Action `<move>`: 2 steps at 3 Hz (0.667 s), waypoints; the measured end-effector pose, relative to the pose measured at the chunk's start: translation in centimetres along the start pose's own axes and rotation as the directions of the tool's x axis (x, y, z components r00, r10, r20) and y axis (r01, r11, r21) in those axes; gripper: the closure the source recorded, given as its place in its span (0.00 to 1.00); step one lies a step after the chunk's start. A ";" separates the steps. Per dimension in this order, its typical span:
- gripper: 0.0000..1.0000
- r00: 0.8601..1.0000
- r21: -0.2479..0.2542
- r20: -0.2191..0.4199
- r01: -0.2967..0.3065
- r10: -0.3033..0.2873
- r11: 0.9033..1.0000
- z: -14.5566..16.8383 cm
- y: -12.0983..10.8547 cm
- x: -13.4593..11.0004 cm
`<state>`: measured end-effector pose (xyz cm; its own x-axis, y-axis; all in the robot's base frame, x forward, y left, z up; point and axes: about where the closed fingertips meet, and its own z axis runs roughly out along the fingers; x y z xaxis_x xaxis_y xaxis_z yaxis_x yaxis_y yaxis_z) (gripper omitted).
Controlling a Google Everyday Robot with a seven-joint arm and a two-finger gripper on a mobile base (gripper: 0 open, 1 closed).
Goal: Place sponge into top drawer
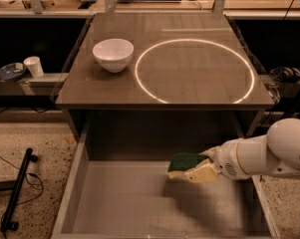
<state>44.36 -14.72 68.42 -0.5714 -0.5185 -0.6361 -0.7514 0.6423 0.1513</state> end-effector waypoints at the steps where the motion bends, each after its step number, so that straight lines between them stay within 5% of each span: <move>1: 1.00 0.999 0.040 -0.036 -0.015 0.016 0.999 2.0 -0.9 0.7; 2: 1.00 0.999 0.040 -0.036 -0.015 0.016 0.999 2.0 -0.9 0.7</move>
Offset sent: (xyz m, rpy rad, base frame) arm 0.0136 -0.0012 -0.0313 -0.0593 0.0226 -0.0516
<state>45.30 -14.56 66.33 -0.5949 -0.5284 -0.6057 -0.7293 0.6716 0.1305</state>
